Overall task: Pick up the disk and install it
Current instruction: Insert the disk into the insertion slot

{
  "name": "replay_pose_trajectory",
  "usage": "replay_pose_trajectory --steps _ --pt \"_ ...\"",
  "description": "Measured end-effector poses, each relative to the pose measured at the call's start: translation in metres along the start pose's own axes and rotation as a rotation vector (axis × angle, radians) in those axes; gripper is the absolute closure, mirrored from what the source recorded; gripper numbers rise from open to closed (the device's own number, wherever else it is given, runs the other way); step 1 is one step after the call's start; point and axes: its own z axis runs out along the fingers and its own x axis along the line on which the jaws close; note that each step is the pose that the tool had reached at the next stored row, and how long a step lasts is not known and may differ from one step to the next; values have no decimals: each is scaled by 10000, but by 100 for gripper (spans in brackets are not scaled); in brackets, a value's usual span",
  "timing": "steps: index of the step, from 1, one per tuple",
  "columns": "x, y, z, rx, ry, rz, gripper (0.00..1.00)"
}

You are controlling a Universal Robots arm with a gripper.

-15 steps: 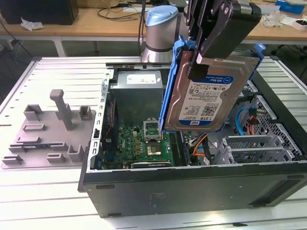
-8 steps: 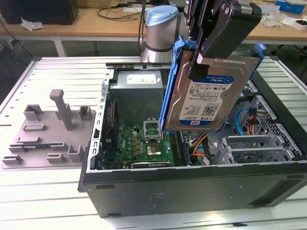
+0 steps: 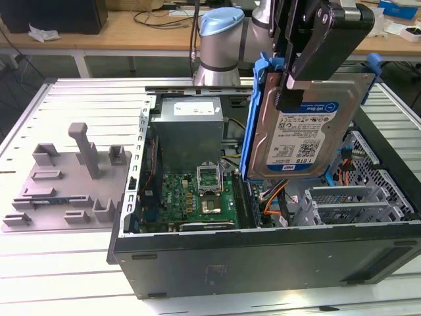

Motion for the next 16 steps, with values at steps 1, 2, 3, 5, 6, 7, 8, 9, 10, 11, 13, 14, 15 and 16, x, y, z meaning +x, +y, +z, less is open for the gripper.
replay_pose_trajectory --steps 1,2,3,5,6,7,8,9,10,11,13,14,15,16 --pt "0 0 0 2 0 0 64" --pt "0 0 0 4 -1 0 64" --pt "0 0 0 5 0 0 64" --pt "1 1 -1 6 -31 0 64" --pt "1 2 1 5 -86 1 64" --pt "0 1 0 5 -129 1 64" --pt "1 1 0 5 -179 -1 64" --pt "1 0 1 4 -206 -3 64" --pt "2 0 1 4 -216 -2 64" --pt "3 -4 0 4 -217 -2 64" --pt "5 -17 0 4 -224 4 64" --pt "6 -32 0 4 -234 8 64" --pt "6 -38 1 4 -240 11 64" --pt "6 -47 1 4 -248 15 64"
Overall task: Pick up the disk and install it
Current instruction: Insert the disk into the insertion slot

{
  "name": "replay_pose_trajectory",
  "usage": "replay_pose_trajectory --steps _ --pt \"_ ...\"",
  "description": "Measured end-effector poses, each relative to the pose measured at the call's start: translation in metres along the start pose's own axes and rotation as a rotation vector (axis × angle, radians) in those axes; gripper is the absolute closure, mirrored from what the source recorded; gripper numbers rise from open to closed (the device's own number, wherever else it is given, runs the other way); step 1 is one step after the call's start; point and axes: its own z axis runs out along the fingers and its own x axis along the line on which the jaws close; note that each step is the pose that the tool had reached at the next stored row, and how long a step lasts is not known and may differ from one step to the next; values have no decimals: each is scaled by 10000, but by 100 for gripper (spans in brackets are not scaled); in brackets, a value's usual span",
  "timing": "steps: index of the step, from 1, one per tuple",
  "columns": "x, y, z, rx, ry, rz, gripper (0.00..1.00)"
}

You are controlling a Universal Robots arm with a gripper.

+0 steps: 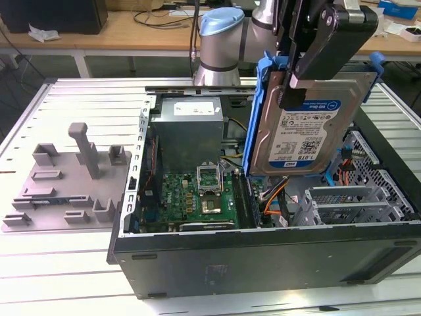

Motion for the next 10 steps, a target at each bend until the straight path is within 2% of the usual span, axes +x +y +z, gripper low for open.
replay_pose_trajectory --steps 10 --pt "7 -143 0 -1 -98 40 64"
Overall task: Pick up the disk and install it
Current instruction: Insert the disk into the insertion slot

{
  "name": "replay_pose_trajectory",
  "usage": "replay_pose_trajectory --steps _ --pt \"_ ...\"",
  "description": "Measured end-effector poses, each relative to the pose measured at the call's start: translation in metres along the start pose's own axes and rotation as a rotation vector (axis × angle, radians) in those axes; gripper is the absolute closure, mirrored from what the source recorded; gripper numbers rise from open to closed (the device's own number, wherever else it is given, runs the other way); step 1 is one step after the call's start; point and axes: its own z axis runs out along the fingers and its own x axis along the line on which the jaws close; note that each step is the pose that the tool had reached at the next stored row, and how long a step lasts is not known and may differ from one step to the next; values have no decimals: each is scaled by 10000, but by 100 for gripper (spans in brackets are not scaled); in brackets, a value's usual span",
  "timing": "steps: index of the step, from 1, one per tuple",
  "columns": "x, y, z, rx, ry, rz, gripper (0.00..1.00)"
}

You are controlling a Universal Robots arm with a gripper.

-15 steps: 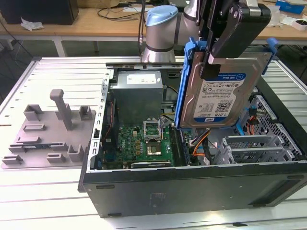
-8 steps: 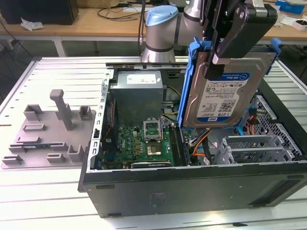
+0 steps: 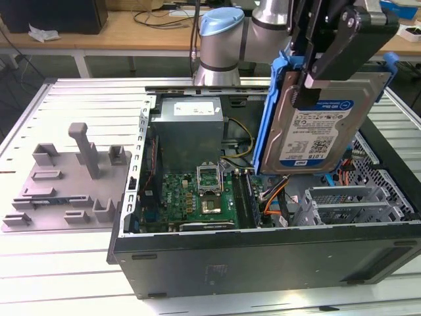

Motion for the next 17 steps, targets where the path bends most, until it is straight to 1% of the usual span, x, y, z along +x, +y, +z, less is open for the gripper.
replay_pose_trajectory --steps 7,8,10,12,13,17 --pt "8 -130 0 0 -47 34 64" --pt "10 -170 0 0 -55 43 64" --pt "12 -208 0 0 -63 52 64" --pt "15 -258 0 0 -72 61 64" --pt "17 -297 0 0 -80 67 64" --pt "22 -388 0 0 -97 76 64"
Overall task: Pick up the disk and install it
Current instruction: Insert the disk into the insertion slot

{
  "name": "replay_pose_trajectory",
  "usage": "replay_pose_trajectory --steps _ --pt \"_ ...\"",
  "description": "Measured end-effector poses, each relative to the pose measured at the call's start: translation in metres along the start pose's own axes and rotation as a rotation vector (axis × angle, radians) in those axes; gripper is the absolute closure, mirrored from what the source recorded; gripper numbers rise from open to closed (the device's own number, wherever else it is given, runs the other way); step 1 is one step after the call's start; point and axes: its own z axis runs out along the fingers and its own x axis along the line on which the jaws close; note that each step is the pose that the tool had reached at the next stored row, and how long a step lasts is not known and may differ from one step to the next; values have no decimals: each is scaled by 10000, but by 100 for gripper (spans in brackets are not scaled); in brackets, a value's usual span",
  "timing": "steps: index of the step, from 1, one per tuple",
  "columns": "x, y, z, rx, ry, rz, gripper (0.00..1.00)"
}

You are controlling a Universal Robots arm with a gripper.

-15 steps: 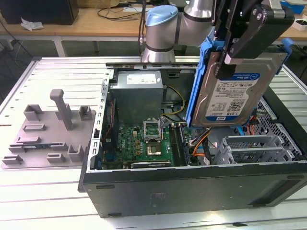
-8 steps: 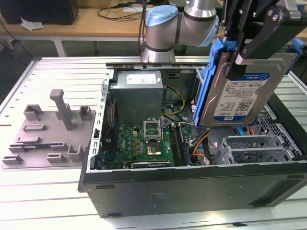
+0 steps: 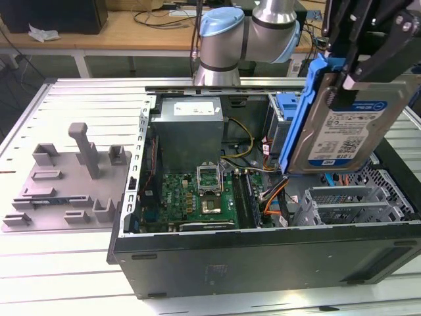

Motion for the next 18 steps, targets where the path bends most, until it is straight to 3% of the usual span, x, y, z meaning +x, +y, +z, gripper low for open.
replay_pose_trajectory --steps 4,12,18 --pt "5 -103 0 0 -15 14 64" --pt "15 -393 2 0 -60 41 64" --pt "14 -532 5 0 -82 48 64"
